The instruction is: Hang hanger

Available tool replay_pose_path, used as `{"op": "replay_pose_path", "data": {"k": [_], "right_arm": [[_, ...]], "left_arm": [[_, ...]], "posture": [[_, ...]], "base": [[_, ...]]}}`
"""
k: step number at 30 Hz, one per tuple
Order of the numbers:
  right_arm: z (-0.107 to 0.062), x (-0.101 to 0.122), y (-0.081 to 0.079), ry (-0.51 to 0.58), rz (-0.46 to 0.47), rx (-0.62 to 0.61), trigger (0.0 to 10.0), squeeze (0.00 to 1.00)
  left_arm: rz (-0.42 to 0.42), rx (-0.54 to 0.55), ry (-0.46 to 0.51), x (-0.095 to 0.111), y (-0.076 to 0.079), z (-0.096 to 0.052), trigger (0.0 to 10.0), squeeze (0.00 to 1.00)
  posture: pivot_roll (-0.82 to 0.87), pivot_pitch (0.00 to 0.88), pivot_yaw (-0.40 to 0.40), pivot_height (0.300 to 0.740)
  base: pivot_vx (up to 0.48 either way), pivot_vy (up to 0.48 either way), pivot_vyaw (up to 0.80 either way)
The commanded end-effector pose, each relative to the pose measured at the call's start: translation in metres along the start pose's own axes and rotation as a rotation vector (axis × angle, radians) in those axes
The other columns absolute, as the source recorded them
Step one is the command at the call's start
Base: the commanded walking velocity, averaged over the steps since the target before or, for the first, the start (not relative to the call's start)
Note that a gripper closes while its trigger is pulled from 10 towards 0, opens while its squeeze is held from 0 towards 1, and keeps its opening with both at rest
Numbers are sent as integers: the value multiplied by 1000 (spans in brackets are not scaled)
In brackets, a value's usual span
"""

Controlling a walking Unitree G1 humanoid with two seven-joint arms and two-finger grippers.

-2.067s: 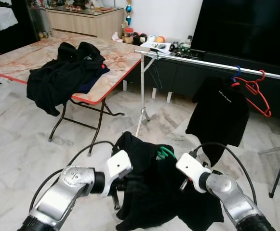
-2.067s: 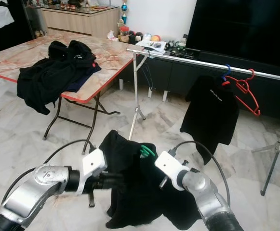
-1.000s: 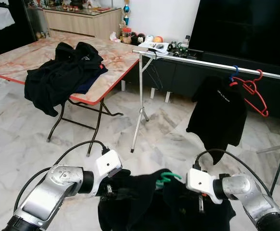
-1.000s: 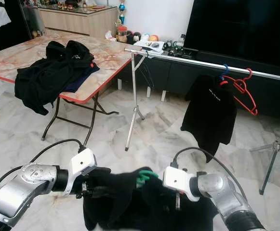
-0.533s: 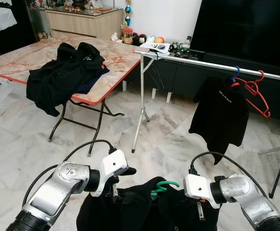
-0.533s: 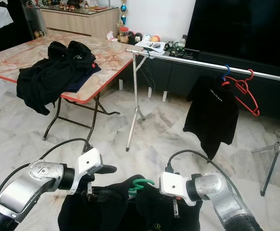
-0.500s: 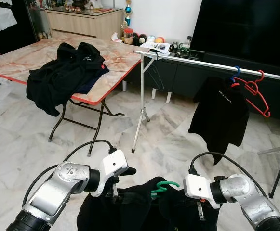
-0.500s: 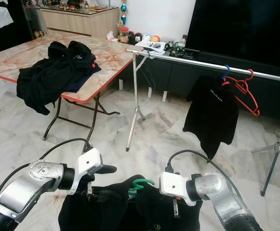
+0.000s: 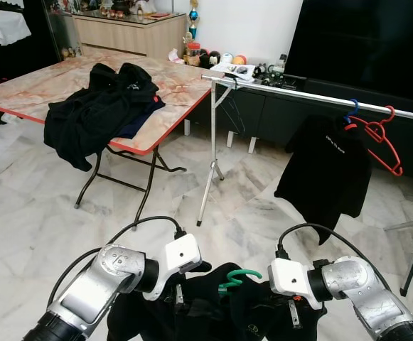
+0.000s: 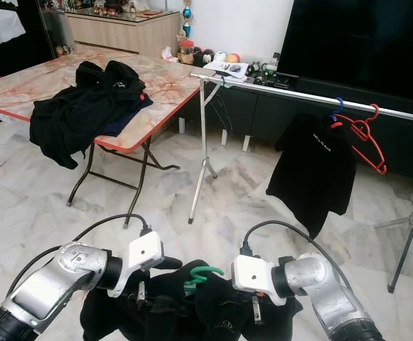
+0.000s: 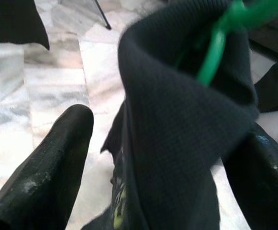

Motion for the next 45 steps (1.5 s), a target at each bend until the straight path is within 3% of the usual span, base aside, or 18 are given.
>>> {"op": "replay_pose_path", "data": {"k": [1,3,4,5,6,7,25,45], "right_arm": [[-3,20,7,83,-44,-27,10000,0],[-4,21,7,84,-44,-27,10000,0],[-4,23,7,96,-41,-29,10000,0],[-4,26,8,111,-39,-33,10000,0],[-4,26,8,111,-39,-33,10000,0],[-4,27,8,110,-41,-34,10000,0],[-3,30,13,105,-37,-64,10000,0],[-1,37,14,133,-34,-68,10000,0]], "left_arm": [[14,2,-2,2,-1,2,8275,0],[16,2,-2,2,-1,3,8275,0],[20,22,-5,2,-4,4,6353,0],[21,49,-7,2,-8,5,3686,0],[21,49,-7,2,-8,5,3686,0],[19,45,-4,2,-8,5,0,0],[28,-16,-25,1,0,9,0,0],[20,-3,-23,0,-1,10,0,0]], "posture": [[94,0,-27,740],[94,0,-27,740],[99,0,-28,740],[98,0,-29,740],[98,0,-29,740],[98,0,-30,740],[97,0,-32,740],[99,0,-33,740]], "base": [[0,0,0],[0,0,0],[0,0,0],[0,0,0],[0,0,0],[0,0,0],[0,0,0],[0,0,0]]}}
Point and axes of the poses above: a point about 5 cm out from each wrist's last joint towards the gripper, its own z axis pointing out of the wrist towards the gripper, its own x axis along the axis of the wrist's last joint, y = z × x, the point moved 4 cm from there along z, pointing out of the wrist towards the gripper, and after that the axes turned 4 degrees about z, right-handed, at the moved point
